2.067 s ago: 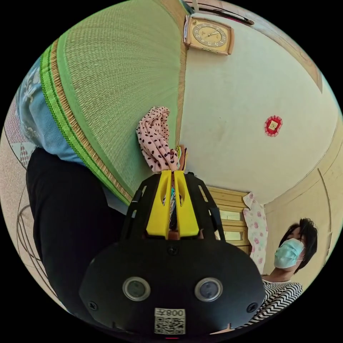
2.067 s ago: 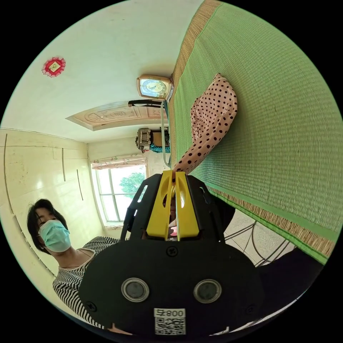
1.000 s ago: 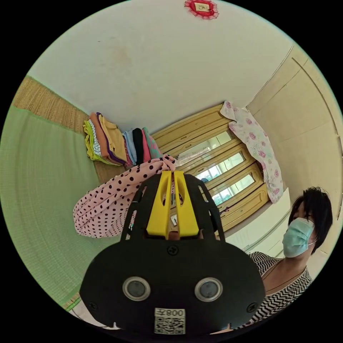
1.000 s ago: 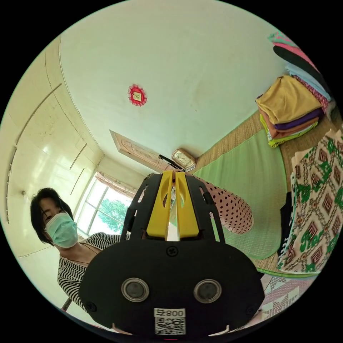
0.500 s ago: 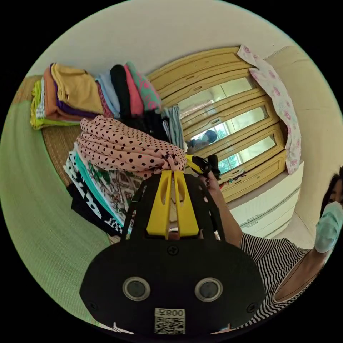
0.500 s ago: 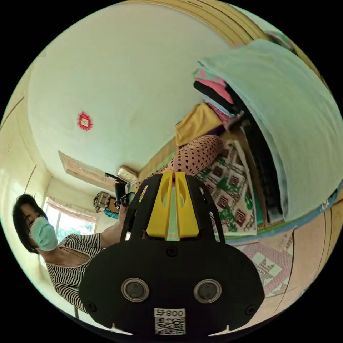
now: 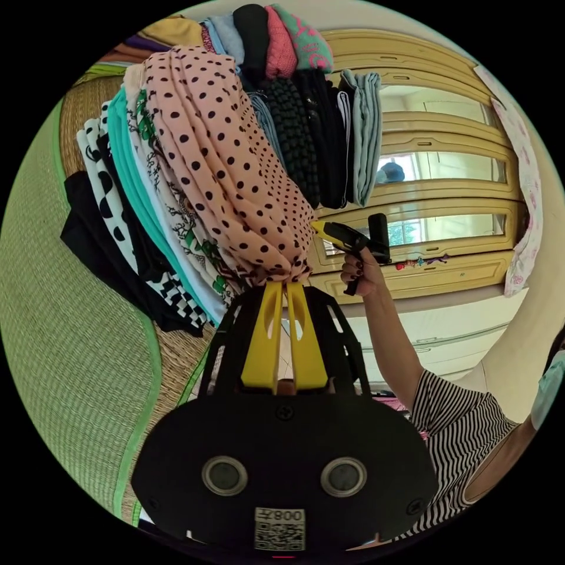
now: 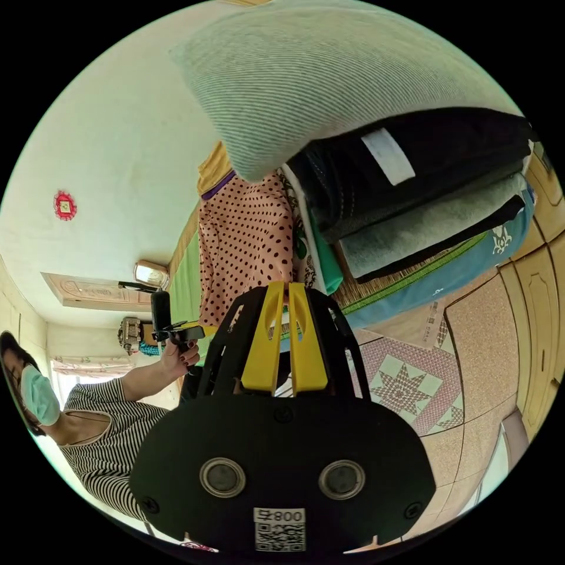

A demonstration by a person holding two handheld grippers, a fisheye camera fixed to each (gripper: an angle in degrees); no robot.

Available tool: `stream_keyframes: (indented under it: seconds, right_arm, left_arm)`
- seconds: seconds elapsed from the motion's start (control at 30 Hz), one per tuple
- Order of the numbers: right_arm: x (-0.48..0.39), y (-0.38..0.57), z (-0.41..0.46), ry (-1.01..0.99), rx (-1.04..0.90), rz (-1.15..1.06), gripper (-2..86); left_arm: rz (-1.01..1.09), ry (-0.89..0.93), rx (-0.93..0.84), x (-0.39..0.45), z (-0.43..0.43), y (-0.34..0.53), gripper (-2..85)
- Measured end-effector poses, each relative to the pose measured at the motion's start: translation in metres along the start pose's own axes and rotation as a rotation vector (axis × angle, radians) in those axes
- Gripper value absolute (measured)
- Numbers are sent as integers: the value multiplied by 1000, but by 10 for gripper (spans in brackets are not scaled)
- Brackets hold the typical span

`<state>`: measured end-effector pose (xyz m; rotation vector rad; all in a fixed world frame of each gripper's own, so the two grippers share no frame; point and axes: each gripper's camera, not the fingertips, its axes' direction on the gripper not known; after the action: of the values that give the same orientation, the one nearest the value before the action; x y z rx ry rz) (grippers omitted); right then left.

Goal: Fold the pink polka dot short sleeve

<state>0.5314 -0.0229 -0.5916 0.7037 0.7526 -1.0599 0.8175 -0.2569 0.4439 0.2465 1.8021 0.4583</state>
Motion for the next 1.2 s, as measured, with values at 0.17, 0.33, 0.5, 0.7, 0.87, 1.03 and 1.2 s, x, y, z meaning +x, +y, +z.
stream_keyframes:
  seconds: [0.17,0.33,0.5,0.7,0.87,1.03,1.2]
  right_arm:
    - [23,20,8,-34,24,59,9]
    - [46,44,12,-206,135,128,9]
    - [44,81,-2,-191,339,202,3]
    - [-30,106,8,20,466,166,1]
    - [-108,111,58,30,449,-40,1]
    - [-184,112,155,225,262,-220,1]
    - [-231,144,222,559,293,-359,1]
  left_arm:
    - [-74,36,-36,-50,25,-13,11]
    - [-53,56,-44,-78,22,-20,10]
    - [-24,38,-27,-98,-4,-14,7]
    - [93,-87,66,-99,-49,-43,2]
    - [171,-177,128,-93,-69,-94,2]
    - [132,-263,147,-106,-76,-141,2]
    - [-11,-294,106,-154,-90,-157,3]
